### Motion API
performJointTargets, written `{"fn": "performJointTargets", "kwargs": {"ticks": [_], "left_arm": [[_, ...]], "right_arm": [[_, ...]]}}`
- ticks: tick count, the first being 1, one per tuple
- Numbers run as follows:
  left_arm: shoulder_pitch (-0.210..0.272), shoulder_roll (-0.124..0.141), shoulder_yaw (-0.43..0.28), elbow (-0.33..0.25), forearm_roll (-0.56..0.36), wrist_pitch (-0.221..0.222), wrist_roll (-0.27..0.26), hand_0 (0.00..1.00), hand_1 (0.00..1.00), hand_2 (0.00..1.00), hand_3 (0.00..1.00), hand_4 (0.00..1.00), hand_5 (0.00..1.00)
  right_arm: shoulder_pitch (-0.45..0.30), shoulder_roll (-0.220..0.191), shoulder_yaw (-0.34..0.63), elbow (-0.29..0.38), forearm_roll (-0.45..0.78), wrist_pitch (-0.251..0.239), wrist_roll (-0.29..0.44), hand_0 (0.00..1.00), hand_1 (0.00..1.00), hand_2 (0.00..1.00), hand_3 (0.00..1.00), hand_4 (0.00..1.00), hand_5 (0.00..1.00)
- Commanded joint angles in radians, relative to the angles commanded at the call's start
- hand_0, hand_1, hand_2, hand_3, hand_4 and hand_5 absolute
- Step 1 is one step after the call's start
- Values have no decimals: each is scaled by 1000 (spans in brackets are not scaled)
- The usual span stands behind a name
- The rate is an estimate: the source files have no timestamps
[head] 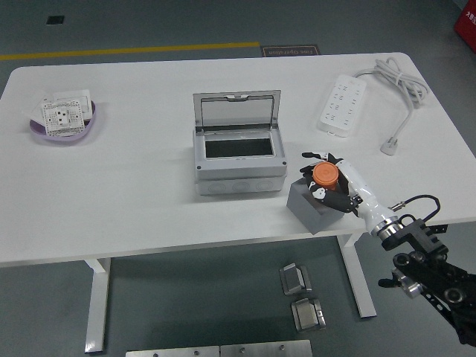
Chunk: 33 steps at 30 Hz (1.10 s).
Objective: Pick up the cylinder from the cube,place it in the box,flap close box
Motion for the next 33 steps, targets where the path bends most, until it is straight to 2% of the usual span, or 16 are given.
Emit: {"fn": "performJointTargets", "kwargs": {"ticks": [2, 3, 8, 9, 21, 28, 33], "left_arm": [[0, 0, -2, 0, 1, -1, 0, 675, 670, 590, 606, 622, 270], [0, 1, -3, 0, 1, -1, 0, 675, 671, 591, 606, 624, 274], [-1, 1, -5, -1, 3, -2, -1, 675, 671, 591, 606, 624, 274], [-1, 2, -6, -1, 3, -2, -1, 675, 670, 591, 606, 626, 276], [-2, 3, -22, -3, 22, -4, 4, 675, 669, 592, 608, 628, 277], [-3, 7, -35, -2, 38, -5, 8, 674, 669, 593, 609, 629, 278], [-5, 13, -51, -1, 57, -6, 15, 673, 668, 593, 609, 630, 281]], "right_arm": [[4, -1, 0, 0, -4, -2, 0, 587, 538, 541, 542, 2, 2], [7, -2, 0, 1, -7, -4, 0, 569, 453, 482, 316, 2, 2], [20, -6, 3, 0, -17, -11, 2, 569, 453, 482, 316, 2, 2], [22, -7, 3, 0, -18, -12, 2, 571, 406, 449, 258, 2, 2], [82, -14, -9, 0, -16, -14, 5, 571, 417, 446, 255, 2, 2], [198, 4, -86, -31, -32, -28, -14, 571, 412, 450, 247, 2, 2], [309, 52, -171, -96, -129, -38, -76, 564, 405, 449, 245, 2, 2]]}}
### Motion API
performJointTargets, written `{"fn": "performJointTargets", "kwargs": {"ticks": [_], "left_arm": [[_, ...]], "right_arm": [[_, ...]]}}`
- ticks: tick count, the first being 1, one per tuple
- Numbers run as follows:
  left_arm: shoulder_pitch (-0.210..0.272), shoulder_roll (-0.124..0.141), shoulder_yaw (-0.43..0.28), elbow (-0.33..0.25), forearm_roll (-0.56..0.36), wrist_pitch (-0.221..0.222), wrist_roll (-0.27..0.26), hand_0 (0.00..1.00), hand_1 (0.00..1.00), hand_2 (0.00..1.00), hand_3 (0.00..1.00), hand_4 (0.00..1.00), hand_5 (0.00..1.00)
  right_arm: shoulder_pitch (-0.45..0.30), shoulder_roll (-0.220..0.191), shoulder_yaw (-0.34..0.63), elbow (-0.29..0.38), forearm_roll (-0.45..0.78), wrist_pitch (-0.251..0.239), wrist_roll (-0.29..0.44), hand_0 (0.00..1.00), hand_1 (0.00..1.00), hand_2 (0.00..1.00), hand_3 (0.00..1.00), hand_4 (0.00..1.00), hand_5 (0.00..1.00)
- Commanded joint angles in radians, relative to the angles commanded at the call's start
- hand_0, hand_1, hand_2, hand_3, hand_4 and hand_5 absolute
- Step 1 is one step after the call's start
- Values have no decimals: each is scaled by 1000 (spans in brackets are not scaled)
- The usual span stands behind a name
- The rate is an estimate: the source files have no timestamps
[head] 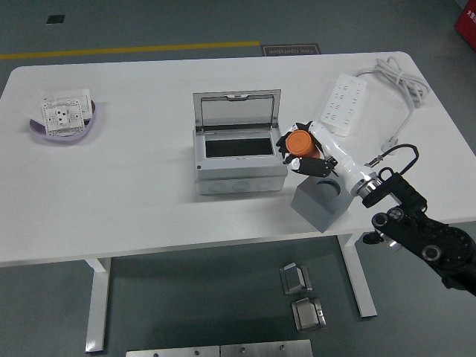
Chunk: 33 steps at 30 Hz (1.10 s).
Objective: Pick up the cylinder from the cube,place it in the box,flap close box
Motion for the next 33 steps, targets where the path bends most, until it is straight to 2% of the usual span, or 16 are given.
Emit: {"fn": "performJointTargets", "kwargs": {"ticks": [5, 6, 11, 12, 17, 18, 29, 30, 33], "left_arm": [[-2, 6, -11, 0, 12, 0, 4, 673, 668, 593, 609, 630, 281], [-3, 7, -13, 0, 16, 0, 5, 672, 668, 593, 609, 630, 283], [-5, 12, -24, 1, 29, 0, 8, 672, 668, 593, 609, 630, 283], [-5, 13, -25, 1, 30, 0, 9, 672, 668, 593, 609, 631, 286], [-11, 18, -32, 1, 40, 0, 11, 672, 668, 593, 609, 631, 286], [-13, 18, -33, 1, 41, 0, 11, 671, 668, 593, 609, 632, 287], [-32, 25, -44, -1, 58, 0, 15, 671, 668, 594, 610, 632, 288], [-35, 25, -45, -1, 61, -1, 16, 671, 669, 594, 610, 631, 290], [-40, 27, -46, -2, 63, -1, 16, 671, 669, 594, 610, 631, 290]], "right_arm": [[102, 57, -67, -68, -95, -4, -46, 564, 405, 449, 245, 2, 2], [127, 69, -80, -82, -114, -5, -55, 362, 266, 439, 244, 2, 2], [222, 122, -137, -144, -145, -6, -84, 362, 266, 439, 244, 2, 2], [235, 129, -147, -153, -146, -6, -88, 47, 179, 426, 241, 2, 2], [288, 170, -208, -207, -135, -3, -101, 47, 179, 426, 241, 2, 2], [298, 179, -222, -222, -131, -2, -103, 2, 165, 429, 244, 2, 2], [393, 258, -361, -386, -64, 24, -124, 2, 168, 440, 256, 2, 2], [404, 265, -380, -402, -59, 30, -130, 2, 170, 445, 312, 2, 2], [426, 279, -425, -436, -45, 45, -147, 2, 170, 445, 312, 2, 2]]}}
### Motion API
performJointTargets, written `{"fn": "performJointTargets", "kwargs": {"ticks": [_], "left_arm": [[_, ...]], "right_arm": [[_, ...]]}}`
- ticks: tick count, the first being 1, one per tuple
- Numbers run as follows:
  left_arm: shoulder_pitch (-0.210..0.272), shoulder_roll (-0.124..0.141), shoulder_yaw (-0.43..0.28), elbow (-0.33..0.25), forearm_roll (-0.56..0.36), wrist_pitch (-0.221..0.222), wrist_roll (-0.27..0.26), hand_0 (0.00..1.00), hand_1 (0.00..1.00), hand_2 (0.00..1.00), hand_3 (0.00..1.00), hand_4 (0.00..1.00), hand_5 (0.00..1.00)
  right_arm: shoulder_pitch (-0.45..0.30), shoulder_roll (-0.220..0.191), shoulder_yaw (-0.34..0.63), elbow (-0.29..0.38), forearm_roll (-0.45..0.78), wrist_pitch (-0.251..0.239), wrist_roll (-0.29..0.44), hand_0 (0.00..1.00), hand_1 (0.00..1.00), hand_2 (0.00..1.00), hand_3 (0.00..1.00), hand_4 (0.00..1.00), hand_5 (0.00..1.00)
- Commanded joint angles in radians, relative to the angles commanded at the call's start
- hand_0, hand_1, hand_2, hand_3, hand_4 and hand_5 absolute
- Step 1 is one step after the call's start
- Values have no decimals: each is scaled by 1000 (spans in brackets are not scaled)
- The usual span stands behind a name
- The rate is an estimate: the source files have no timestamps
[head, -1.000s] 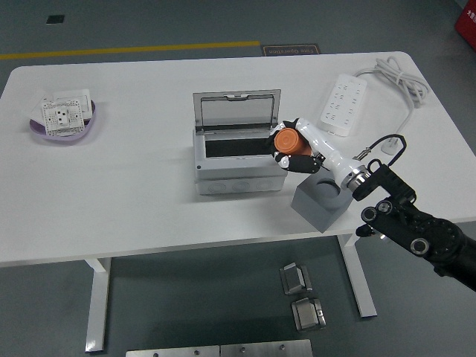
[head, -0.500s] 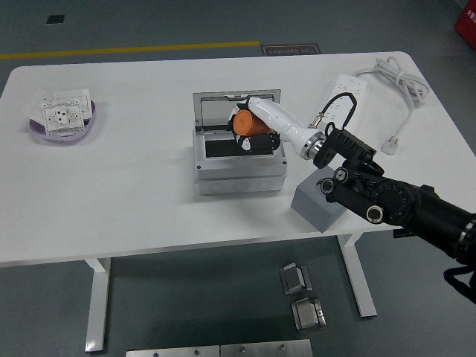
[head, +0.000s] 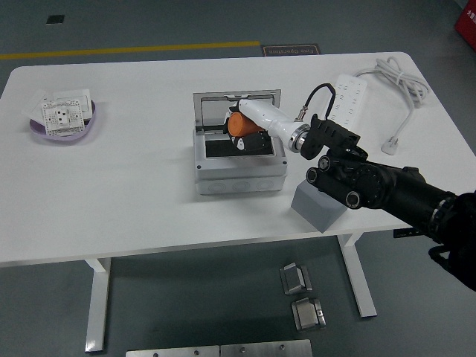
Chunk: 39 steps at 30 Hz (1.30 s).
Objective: Pick up the cylinder from the cube,place it in the box,flap close box
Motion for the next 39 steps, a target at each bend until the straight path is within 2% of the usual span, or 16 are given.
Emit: {"fn": "performJointTargets", "kwargs": {"ticks": [2, 3, 8, 9, 14, 15, 20, 21, 26, 27, 32, 33, 39], "left_arm": [[-3, 0, -2, 0, 4, 0, 1, 671, 669, 594, 610, 631, 290], [-4, 0, -4, -1, 5, 0, 2, 670, 669, 594, 610, 632, 292], [-11, 0, -6, -3, 9, -1, 4, 670, 669, 594, 610, 632, 292], [-12, 0, -5, -3, 9, -1, 4, 669, 669, 594, 610, 632, 294], [-16, 0, -8, -4, 15, -1, 6, 669, 669, 594, 610, 632, 294], [-17, -1, -11, -5, 19, -2, 7, 670, 669, 594, 609, 631, 294], [-23, -2, -11, -7, 20, -2, 8, 670, 669, 594, 609, 631, 294], [-23, -2, -8, -8, 18, -2, 8, 669, 669, 594, 610, 630, 295], [-24, -3, -5, -9, 17, -3, 9, 669, 669, 594, 610, 630, 295], [-24, -4, -4, -10, 17, -3, 8, 669, 669, 593, 609, 631, 297], [-26, -6, -1, -10, 19, -4, 8, 669, 669, 593, 609, 631, 297], [-27, -6, -1, -11, 20, -4, 8, 669, 669, 583, 608, 630, 296], [-26, -9, -4, -11, 25, -6, 9, 668, 669, 581, 607, 627, 295]], "right_arm": [[9, 7, -19, -17, 8, 13, -8, 2, 170, 445, 312, 2, 2], [12, 9, -24, -24, 10, 22, -10, 2, 173, 454, 396, 2, 2], [17, 19, -27, -52, 6, 59, -5, 2, 173, 454, 396, 2, 2], [17, 20, -25, -56, 3, 66, -3, 7, 187, 486, 522, 149, 2], [20, 26, -17, -65, -3, 77, 2, 7, 187, 486, 522, 149, 2], [20, 28, -12, -66, -6, 77, 3, 129, 340, 609, 697, 351, 247], [16, 34, 7, -69, -24, 74, 7, 129, 340, 609, 697, 351, 247], [15, 35, 9, -70, -27, 74, 7, 363, 611, 733, 967, 728, 359], [10, 35, 17, -72, -37, 76, 11, 363, 611, 733, 967, 728, 359], [9, 35, 17, -73, -38, 77, 12, 428, 633, 761, 998, 827, 403], [4, 31, 20, -78, -40, 77, 17, 428, 633, 761, 998, 827, 403], [4, 31, 21, -78, -41, 77, 18, 487, 639, 762, 998, 855, 416], [-7, 18, 44, -54, -60, 78, 14, 500, 635, 764, 998, 874, 429]]}}
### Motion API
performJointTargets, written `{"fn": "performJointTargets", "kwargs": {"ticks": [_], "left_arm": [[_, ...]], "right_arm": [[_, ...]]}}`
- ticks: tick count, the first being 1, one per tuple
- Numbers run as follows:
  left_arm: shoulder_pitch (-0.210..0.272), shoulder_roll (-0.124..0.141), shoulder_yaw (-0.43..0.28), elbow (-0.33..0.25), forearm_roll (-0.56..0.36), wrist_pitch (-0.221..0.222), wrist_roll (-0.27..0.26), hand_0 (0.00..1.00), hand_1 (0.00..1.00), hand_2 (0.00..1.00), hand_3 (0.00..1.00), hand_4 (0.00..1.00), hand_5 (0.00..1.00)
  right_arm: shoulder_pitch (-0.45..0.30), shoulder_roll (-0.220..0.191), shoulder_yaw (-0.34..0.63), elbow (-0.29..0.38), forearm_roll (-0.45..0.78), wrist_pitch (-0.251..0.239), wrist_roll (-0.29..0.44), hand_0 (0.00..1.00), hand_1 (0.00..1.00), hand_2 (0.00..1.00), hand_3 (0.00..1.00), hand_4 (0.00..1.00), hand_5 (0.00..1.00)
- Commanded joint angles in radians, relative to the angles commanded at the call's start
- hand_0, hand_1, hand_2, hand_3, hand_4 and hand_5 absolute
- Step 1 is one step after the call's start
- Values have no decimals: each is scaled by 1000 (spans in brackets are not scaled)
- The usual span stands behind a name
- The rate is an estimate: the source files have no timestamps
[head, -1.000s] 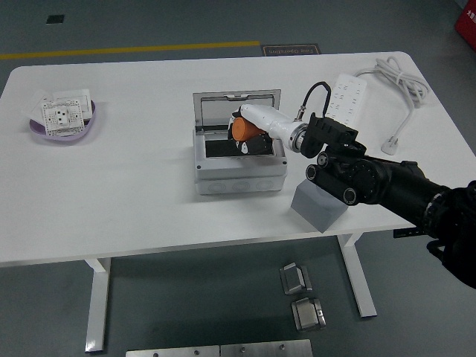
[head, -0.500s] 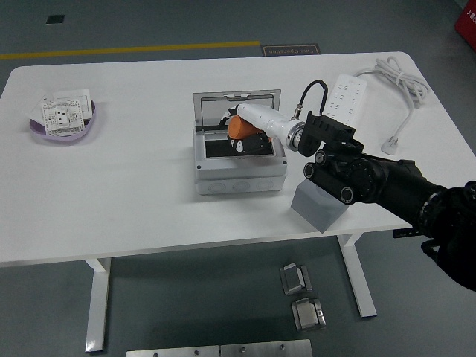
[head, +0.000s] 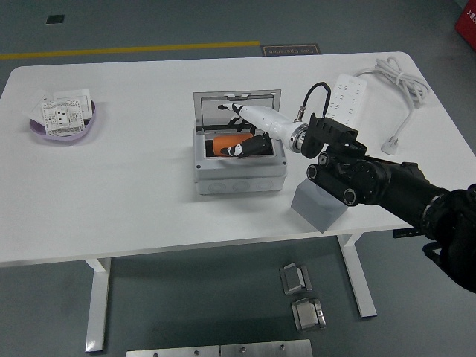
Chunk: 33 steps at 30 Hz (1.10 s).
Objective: Pick up the cylinder from the cube,place it in the box,flap close box
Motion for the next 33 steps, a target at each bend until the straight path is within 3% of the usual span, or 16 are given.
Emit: {"fn": "performJointTargets", "kwargs": {"ticks": [7, 15, 21, 23, 27, 32, 33], "left_arm": [[19, -10, -12, 3, 7, -1, 2, 669, 669, 579, 606, 626, 293], [33, -20, -27, 5, 17, -1, 7, 667, 669, 580, 605, 624, 293], [34, -21, -41, 5, 35, -3, 12, 668, 668, 580, 605, 619, 288], [33, -20, -46, 4, 41, -3, 14, 668, 668, 580, 605, 619, 288], [30, -18, -52, 3, 49, -3, 17, 666, 668, 574, 605, 610, 278], [20, -12, -62, 1, 63, -4, 23, 666, 669, 573, 604, 609, 276], [14, -9, -64, 0, 66, -5, 24, 666, 669, 573, 604, 609, 276]], "right_arm": [[-61, -103, 130, 157, -90, 46, -62, 522, 628, 752, 998, 888, 441], [-90, -248, 289, 391, -196, 123, -137, 520, 614, 743, 998, 894, 455], [-72, -280, 360, 525, -202, 156, -155, 506, 585, 738, 998, 896, 470], [-50, -275, 369, 533, -193, 160, -156, 506, 585, 738, 998, 896, 470], [4, -252, 356, 486, -163, 165, -144, 500, 567, 724, 998, 893, 480], [94, -194, 279, 364, -73, 168, -100, 478, 547, 717, 986, 893, 497], [122, -171, 241, 307, -31, 169, -79, 478, 547, 717, 986, 893, 497]]}}
